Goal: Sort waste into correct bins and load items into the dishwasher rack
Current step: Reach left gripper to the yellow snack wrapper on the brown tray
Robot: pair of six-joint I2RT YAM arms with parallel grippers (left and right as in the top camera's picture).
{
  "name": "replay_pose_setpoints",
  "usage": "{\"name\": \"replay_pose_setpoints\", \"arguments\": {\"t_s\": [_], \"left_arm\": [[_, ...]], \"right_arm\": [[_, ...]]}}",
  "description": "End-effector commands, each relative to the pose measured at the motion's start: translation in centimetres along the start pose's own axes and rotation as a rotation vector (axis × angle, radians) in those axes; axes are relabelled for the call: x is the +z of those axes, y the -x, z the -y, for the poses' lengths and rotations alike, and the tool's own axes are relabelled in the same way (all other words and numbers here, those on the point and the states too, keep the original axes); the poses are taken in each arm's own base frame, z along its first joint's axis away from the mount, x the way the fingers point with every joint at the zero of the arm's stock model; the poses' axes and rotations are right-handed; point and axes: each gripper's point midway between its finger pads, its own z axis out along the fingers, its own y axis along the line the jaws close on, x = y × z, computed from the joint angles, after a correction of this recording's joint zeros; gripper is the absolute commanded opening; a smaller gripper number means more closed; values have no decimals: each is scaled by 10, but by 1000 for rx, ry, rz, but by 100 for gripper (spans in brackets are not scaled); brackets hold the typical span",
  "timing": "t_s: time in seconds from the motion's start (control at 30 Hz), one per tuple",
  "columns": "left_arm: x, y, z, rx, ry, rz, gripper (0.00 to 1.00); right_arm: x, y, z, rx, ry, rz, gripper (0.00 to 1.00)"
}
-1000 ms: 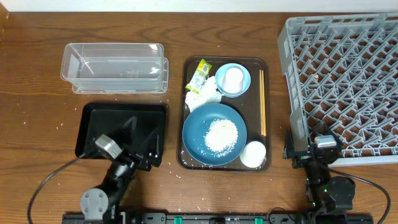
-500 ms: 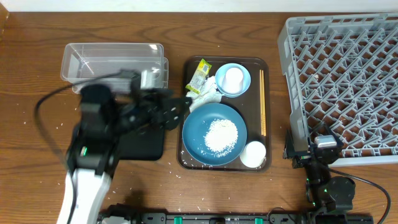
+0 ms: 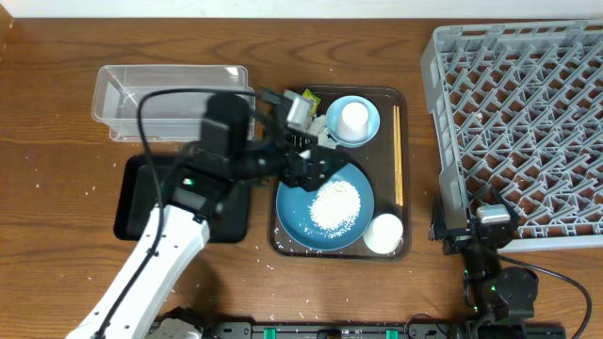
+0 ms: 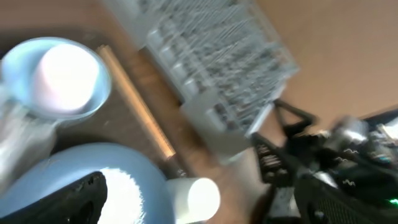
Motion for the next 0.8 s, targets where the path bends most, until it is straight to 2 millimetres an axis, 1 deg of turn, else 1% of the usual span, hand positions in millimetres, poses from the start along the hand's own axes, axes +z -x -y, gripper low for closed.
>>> {"name": "replay_pose_setpoints", "arguments": {"t_s": [0.0, 0.03, 0.17, 0.23, 0.3, 0.5, 0.57, 0.67, 0.7, 0.77], "left_arm": [[-12, 31, -33, 85, 357, 49, 98], [-17, 34, -40, 93, 432, 9, 98], [-32, 41, -58, 114, 615, -189, 98], [-35, 50, -72, 107, 708, -233, 98], [-28, 59, -83, 111, 743, -235, 98], [11, 79, -113, 134, 758, -175, 98], [21, 88, -128, 147, 798, -143, 98], [24, 99, -158, 168, 926, -100, 98], [24, 100, -168, 171, 971, -95, 98], [27, 98, -182, 166, 1005, -105, 98]], "right_arm": [[0, -1, 3, -12, -14, -3, 99], [0, -1, 3, -12, -14, -3, 99], [0, -1, 3, -12, -14, -3, 99], [0, -1, 3, -12, -14, -3, 99], [0, -1, 3, -12, -14, -3, 99], [0, -1, 3, -12, -14, -3, 99], [0, -1, 3, -12, -14, -3, 99], [0, -1, 3, -12, -14, -3, 99], [0, -1, 3, -12, -14, -3, 99], [0, -1, 3, -12, -14, -3, 99]]}}
